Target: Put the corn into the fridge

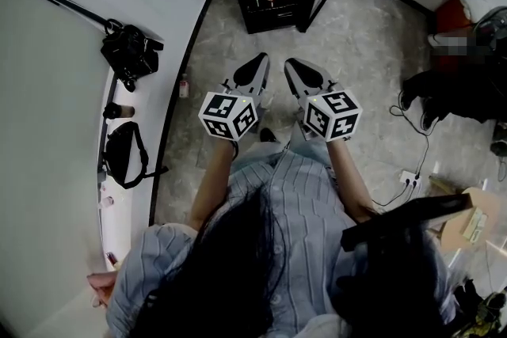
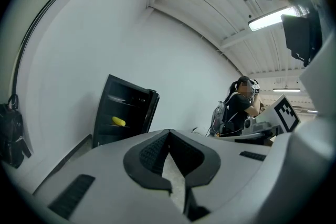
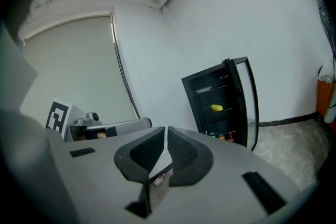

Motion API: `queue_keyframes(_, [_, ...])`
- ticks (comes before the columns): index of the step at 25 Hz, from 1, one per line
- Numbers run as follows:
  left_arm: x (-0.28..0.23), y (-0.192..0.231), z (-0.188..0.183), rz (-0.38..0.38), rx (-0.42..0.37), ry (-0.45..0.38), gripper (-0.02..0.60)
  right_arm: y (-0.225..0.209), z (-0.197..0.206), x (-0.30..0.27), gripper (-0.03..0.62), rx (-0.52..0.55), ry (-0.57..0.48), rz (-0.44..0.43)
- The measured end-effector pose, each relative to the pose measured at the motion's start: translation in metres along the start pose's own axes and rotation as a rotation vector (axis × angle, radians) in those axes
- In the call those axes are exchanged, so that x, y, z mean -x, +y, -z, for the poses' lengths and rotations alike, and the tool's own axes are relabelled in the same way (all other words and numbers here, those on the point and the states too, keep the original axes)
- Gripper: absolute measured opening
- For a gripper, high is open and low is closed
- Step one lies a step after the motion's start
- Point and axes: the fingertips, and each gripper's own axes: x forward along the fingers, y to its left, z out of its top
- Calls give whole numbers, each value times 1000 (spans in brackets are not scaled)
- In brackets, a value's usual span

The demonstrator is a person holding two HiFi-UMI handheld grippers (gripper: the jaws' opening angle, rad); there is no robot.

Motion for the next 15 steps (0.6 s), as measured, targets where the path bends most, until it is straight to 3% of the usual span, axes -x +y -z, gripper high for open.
queue_keyframes(15, [5,6,-1,-21,-2,0,8,7,2,-9,28,32,27,-19])
